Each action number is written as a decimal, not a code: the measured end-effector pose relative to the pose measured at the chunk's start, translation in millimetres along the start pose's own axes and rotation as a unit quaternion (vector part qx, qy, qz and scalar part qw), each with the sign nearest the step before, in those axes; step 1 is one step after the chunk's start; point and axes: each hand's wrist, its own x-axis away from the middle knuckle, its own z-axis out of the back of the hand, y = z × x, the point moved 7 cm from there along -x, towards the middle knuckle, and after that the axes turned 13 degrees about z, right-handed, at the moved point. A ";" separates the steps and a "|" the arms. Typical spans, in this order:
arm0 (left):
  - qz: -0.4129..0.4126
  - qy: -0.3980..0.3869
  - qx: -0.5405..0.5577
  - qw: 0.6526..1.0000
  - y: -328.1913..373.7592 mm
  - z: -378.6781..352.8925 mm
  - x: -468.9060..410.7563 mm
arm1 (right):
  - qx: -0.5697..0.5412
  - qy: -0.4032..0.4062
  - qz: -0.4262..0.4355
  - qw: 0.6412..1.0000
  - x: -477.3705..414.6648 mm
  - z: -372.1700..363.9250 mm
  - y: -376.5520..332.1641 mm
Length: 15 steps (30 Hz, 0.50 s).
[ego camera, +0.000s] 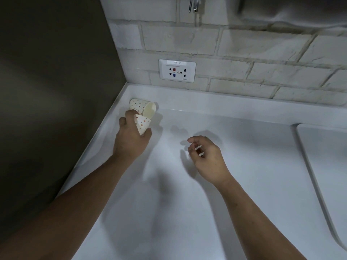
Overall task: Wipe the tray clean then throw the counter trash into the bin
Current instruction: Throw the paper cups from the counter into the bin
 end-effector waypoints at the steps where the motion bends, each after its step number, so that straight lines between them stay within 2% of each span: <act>1: 0.009 -0.001 0.031 0.999 0.3 3.9 2.8 | 0.000 -0.002 0.001 1.000 -1.6 -2.3 -1.9; 6: 0.040 -0.017 0.167 0.985 0.9 21.9 13.9 | 0.010 -0.012 0.009 1.000 -14.2 -18.2 -11.7; 15: 0.077 0.003 0.268 0.960 -7.5 53.0 28.5 | 0.136 -0.079 0.013 0.987 -60.8 -73.9 -10.4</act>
